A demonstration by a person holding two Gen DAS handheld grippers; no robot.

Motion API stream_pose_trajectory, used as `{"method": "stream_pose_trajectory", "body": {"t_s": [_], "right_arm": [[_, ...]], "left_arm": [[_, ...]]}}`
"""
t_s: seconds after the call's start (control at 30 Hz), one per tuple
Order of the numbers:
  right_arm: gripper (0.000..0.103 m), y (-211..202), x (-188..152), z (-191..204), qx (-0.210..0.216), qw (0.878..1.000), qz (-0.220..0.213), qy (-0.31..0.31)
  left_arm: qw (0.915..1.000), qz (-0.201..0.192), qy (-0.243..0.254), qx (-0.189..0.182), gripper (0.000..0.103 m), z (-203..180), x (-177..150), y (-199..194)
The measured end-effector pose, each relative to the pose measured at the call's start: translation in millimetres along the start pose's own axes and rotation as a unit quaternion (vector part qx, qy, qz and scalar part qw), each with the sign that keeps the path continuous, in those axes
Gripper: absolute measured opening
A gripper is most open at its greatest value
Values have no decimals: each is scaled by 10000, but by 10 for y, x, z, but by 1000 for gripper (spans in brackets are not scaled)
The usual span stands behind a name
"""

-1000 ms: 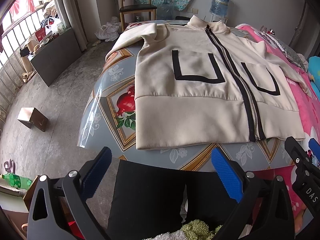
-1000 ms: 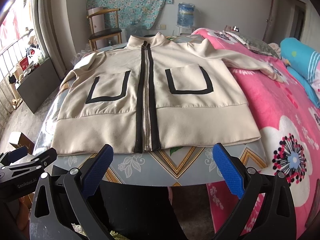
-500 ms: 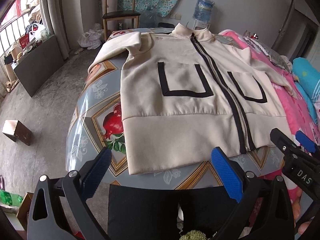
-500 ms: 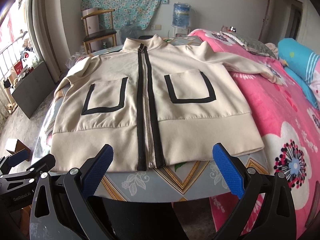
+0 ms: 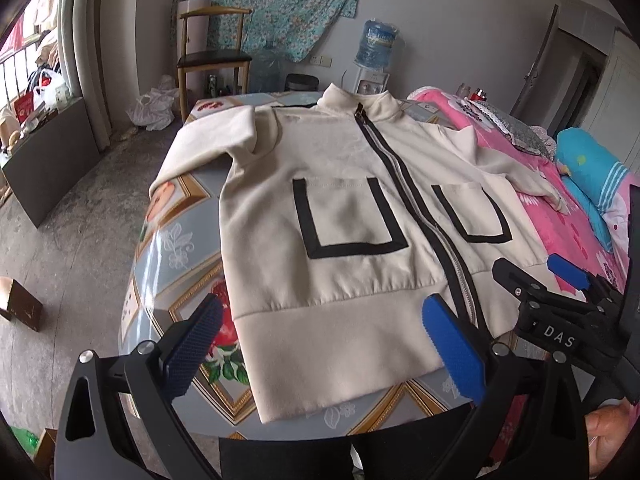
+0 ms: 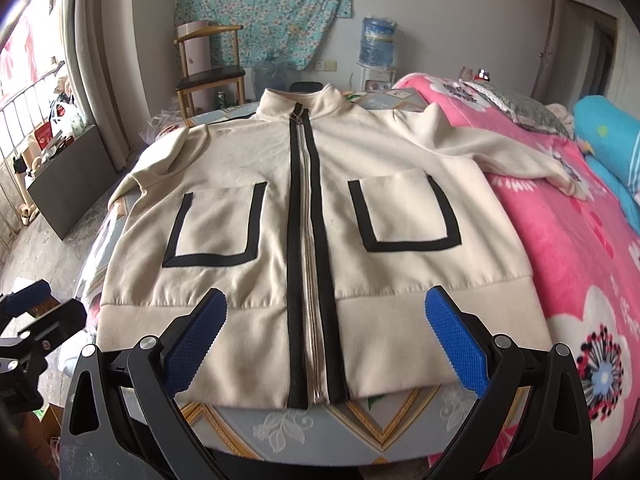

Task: Fold large clothes
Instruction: 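Grasp the cream jacket's sleeve cuff with the left gripper and lift it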

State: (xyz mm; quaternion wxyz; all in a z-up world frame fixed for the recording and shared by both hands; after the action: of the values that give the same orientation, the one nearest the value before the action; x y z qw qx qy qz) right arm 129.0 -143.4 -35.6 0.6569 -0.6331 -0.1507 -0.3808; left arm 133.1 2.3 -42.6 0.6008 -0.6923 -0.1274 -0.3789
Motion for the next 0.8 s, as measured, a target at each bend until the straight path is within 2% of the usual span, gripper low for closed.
{"method": "stream_pose_trajectory", "body": {"t_s": [0.17, 0.27, 0.47, 0.57, 0.8], "right_arm": [[96, 192, 104, 153, 234, 9994, 110, -227], [96, 329, 139, 275, 420, 9984, 237, -306], [96, 592, 127, 485, 493, 9961, 448, -572], [96, 715, 110, 581, 535, 9946, 553, -693], [96, 960, 100, 817, 737, 9908, 748, -855]], "left_arm": [[9993, -276, 209, 120, 98, 106, 203, -29], [9992, -391, 43, 35, 98, 215, 279, -13], [9973, -655, -314, -89, 98, 476, 369, -10], [9966, -660, -469, -144, 98, 622, 376, 47], [9950, -409, -728, 553, 98, 1344, 450, 413]]}}
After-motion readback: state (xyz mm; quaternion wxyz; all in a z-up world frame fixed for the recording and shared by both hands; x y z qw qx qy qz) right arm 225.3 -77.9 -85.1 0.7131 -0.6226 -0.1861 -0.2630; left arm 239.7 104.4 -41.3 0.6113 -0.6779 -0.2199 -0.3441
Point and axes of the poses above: each gripper's, at about its wrist camera, not at the fingertips, and y roughly the way its jaws point, z to its left, x to its top, the point moved 10 cm from there along y, roughly the way its jaws point, and after that the axes turned 15 degrees about y, right-handed, at the moved point
